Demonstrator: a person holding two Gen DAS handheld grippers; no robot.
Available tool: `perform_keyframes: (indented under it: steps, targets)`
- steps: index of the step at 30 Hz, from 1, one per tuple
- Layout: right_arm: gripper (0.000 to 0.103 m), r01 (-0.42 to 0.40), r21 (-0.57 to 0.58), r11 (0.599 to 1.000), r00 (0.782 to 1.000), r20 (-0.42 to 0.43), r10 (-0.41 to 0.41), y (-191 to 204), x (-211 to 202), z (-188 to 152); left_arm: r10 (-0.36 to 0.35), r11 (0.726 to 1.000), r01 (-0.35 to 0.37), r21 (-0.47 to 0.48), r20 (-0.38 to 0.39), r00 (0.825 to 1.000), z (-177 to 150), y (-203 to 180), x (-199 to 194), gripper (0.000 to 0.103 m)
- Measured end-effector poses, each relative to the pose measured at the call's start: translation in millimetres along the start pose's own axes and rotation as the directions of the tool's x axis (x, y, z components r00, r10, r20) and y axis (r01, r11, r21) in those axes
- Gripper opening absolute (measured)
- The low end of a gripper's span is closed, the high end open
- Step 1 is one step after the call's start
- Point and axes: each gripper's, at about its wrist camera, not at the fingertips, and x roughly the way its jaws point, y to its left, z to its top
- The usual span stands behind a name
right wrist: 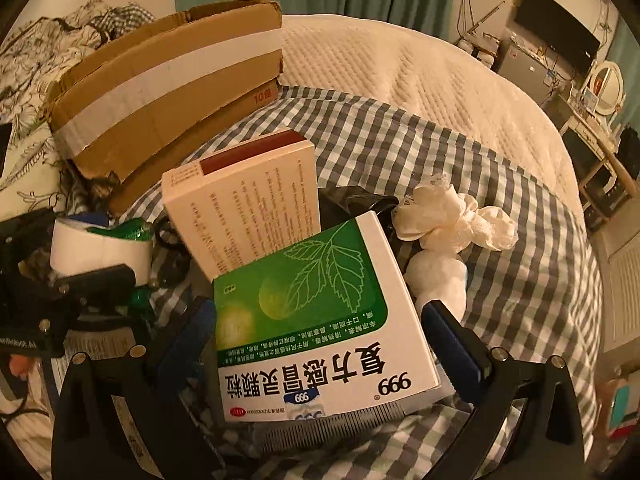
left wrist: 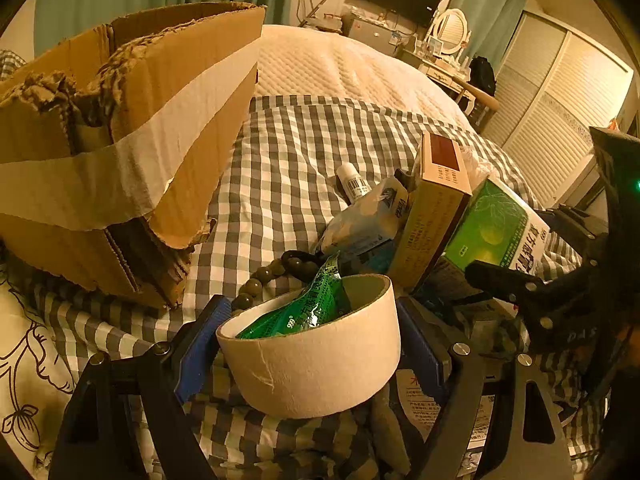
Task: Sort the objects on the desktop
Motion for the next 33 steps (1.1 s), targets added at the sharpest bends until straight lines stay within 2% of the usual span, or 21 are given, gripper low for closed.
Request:
perform_keyframes:
  steps: [16,21,23,26,28,31,33]
  targets:
    - [0.103,0.079,-0.072,0.994,0.997,0.004,-0.079,16,-11,-9,0.000,1.000,0.000,-0.004,-0.006,1.000,0,3,0,0.084]
    - [0.103,0.196,-0.175,0.965,0.978,-0.032,-0.204,36,-3,-15,0.003,1.000,-0.003,-0.002,-0.005,1.000,0,2,0,0.084]
    - [0.103,0.271,-0.211,0.939,0.956,-0.056,-0.288,40,10,-17,0.004,1.000,-0.004,-0.001,-0.003,1.000,0,2,0,0.084]
    - [0.103,0.306,-0.177,0.935,0.941,-0.092,-0.325,31,25,-18,0.005,1.000,-0.005,0.001,0.007,1.000,0,1,-2,0.084]
    - [0.095,0.293,-0.126,0.948,0.950,-0.069,-0.303,23,18,-17,0.003,1.000,-0.003,0.008,0.022,1.000,0,0,-5,0.084]
    - [0.094,0.255,-0.048,0.966,0.966,-0.024,-0.256,15,-3,-18,-0.017,1.000,0.017,0.017,0.054,0.998,1,-4,-14,0.084]
    - [0.094,0.253,0.006,0.968,0.967,0.017,-0.253,14,-23,-19,-0.033,0.999,0.032,0.021,0.084,0.996,3,-6,-25,0.084]
